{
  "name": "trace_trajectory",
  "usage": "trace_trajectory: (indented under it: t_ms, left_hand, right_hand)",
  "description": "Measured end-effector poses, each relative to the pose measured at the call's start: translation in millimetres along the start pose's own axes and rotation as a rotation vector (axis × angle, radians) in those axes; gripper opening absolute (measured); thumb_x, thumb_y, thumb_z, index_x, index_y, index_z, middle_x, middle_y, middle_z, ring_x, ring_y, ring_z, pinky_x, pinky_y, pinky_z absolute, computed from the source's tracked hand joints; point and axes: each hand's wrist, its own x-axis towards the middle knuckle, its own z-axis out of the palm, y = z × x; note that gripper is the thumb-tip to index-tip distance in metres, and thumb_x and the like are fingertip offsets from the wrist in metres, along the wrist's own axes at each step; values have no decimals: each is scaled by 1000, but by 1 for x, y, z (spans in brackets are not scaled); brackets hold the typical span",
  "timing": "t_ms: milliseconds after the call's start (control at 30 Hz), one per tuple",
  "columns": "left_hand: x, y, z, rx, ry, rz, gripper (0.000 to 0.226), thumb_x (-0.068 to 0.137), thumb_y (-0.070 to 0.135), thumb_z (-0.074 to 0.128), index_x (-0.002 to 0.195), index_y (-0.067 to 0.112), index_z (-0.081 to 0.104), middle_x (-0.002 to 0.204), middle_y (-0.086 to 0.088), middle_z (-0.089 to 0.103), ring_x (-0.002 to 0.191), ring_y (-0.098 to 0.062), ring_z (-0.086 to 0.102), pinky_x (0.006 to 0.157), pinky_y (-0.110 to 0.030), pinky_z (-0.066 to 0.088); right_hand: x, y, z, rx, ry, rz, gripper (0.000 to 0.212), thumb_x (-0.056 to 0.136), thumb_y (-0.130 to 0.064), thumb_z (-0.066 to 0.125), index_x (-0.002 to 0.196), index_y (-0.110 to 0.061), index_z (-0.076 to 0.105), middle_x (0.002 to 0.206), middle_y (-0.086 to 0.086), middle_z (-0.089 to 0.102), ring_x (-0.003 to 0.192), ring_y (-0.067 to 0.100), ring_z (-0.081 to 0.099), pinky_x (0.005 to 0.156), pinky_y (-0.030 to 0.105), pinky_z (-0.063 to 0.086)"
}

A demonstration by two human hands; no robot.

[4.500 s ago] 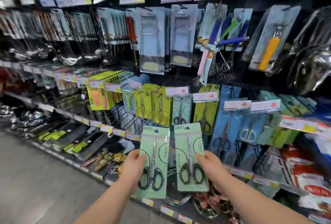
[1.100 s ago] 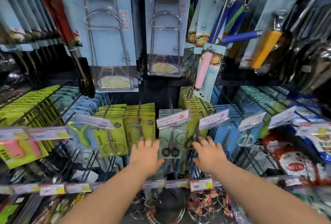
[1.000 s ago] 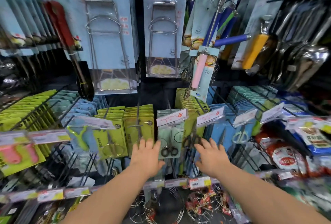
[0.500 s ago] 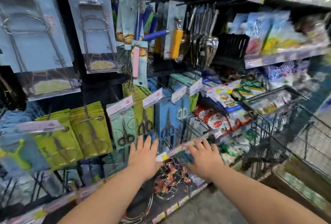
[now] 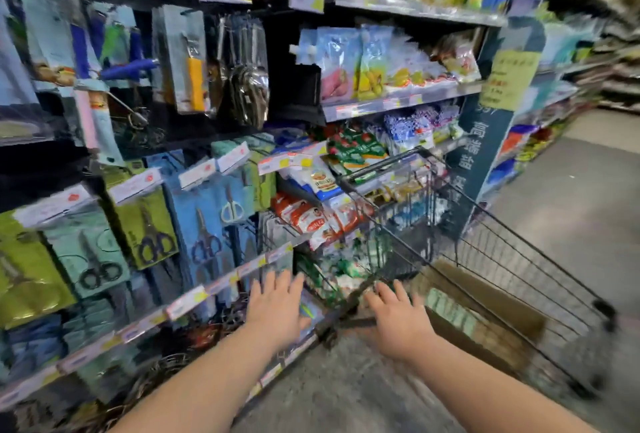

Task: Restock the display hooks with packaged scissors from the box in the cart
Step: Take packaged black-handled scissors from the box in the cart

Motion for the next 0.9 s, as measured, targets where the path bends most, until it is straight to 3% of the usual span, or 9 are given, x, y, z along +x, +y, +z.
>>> trace_trajectory:
  t_ms: [333,633,900]
  left_hand:
    - [25,188,7,109,-77,312,81,93,53,45,153,18,4,161,-6,7,148,-32,3,118,-51,9]
    - [80,273,27,220,-155,480,82,92,54,44,153,19,1,161,-6,5,148,-32,-1,119,-51,8]
    - [189,331,23,231,-141,637,82,92,55,44,153,18,3,161,-7,7,148,-32,0,119,-52,6]
  right_hand:
    - [-83,166,46,149,-14,338,68,92,-47,44,149,-25,14,159,4,10,147,32,5,115,53,12]
    - [-100,242,74,247,-71,542,66,93,-45,43,150,-25,15,159,4,11,147,32,4,115,55,10]
    - [-33,308,67,301,-102,678,66,94,-46,43,150,-25,15,160,4,8,147,31,0,117,55,5]
